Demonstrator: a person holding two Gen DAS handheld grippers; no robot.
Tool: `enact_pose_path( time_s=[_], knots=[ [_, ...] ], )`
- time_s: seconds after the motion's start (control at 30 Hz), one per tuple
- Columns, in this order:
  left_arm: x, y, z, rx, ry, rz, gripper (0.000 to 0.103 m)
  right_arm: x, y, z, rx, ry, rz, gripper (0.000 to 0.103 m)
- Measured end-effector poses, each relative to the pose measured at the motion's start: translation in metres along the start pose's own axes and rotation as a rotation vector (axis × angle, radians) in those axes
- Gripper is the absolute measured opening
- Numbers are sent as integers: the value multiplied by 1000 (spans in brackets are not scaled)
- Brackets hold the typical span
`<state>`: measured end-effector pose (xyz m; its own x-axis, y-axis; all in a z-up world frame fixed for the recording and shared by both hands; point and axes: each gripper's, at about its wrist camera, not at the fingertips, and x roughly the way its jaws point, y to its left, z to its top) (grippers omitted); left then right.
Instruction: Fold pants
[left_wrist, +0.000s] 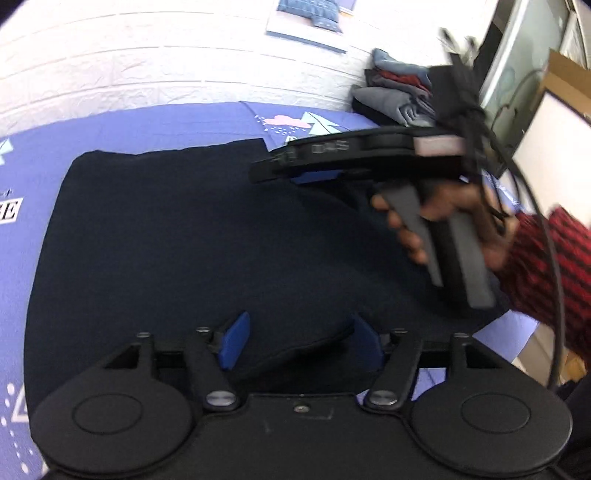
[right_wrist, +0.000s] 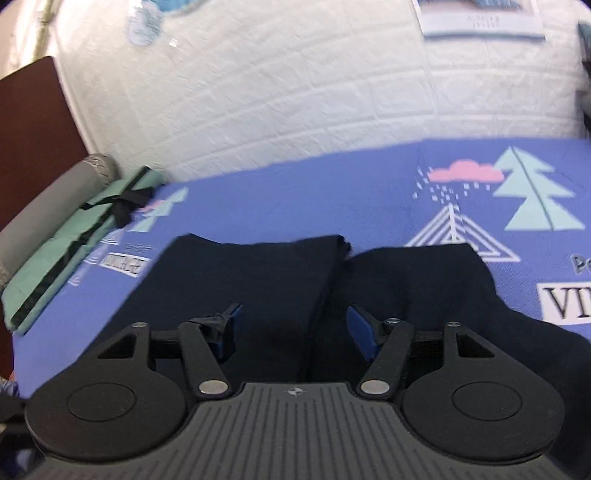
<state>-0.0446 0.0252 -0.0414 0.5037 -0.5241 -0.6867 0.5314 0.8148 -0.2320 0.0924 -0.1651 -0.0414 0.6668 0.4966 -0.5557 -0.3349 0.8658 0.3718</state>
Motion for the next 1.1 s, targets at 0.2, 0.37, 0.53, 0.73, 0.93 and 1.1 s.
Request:
enact_pose_path(
  time_s=[0.2,0.37,0.53,0.73,0.93,1.1],
  knots=[
    [17,-22,-6,208,-5,103,94,8,12,5,12,21,33,23],
    [4,-16,2,180,4,14,0,-37,21,17,22,-100,61,15],
    [-9,-8,8,69,6,-179,0,-72,-2,-5,59,-132,-14,15],
    [25,-20,7,65,85,-181,19,-64,-37,-38,176,-85,-107,40],
    [-4,-15,29,41,-47,-165,74,-148,-39,-54,198,-264,-171,66],
    [17,-18,46,-23,-40,-186,69,-216,-50,-90,227,-362,-418,83]
  ],
)
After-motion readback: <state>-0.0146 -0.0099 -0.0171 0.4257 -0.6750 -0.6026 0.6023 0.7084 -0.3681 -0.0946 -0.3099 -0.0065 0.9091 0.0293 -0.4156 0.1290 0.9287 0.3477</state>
